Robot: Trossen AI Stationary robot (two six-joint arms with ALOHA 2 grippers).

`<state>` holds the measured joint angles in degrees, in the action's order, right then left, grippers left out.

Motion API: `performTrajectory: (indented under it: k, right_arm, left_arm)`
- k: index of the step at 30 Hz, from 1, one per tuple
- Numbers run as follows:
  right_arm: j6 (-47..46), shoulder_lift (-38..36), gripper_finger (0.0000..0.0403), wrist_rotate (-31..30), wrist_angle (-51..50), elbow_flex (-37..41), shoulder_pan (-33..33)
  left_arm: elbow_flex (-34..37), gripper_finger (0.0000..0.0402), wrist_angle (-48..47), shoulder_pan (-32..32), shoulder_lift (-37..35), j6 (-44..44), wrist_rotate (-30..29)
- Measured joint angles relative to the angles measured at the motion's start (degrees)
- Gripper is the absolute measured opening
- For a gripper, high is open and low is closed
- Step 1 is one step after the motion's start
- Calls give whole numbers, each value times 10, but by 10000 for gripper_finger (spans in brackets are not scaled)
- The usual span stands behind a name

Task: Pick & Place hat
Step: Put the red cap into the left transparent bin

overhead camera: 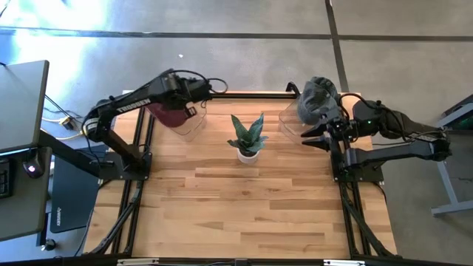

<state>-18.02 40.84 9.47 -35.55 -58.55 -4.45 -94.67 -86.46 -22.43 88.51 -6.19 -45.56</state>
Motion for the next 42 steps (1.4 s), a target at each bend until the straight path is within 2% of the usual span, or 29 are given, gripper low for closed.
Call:
performTrajectory:
  k: [10, 13, 22, 25, 27, 32, 35, 39, 42]
  right_arm:
    - [-19, 0, 129, -46, 3, 0, 0]
    - [-35, 0, 129, -52, 2, 0, 0]
    - [-62, 0, 129, -79, 2, 0, 0]
    - [-62, 1, 129, -82, 2, 0, 0]
    - [-61, 2, 129, -92, 2, 0, 0]
    - [-61, 8, 129, -96, 3, 0, 0]
    - [-60, 12, 129, -95, 3, 0, 0]
    - [-60, 16, 129, -95, 3, 0, 0]
    - [-56, 16, 129, -94, 3, 0, 0]
  left_arm:
    - [200, 10, 166, -1, -56, 0, -21]
    - [248, 10, 170, -12, -64, -1, -48]
    - [298, 10, 148, -64, -82, -47, -139]
    - [306, 17, 150, -93, -86, -46, -142]
    - [311, 31, 153, -112, -88, -46, -125]
    - [318, 93, 165, -159, -87, -39, -4]
    - [308, 129, 159, -170, -86, -21, 42]
    - [247, 159, 122, -169, -86, -16, 80]
    - [181, 165, 92, -169, -86, -18, 84]
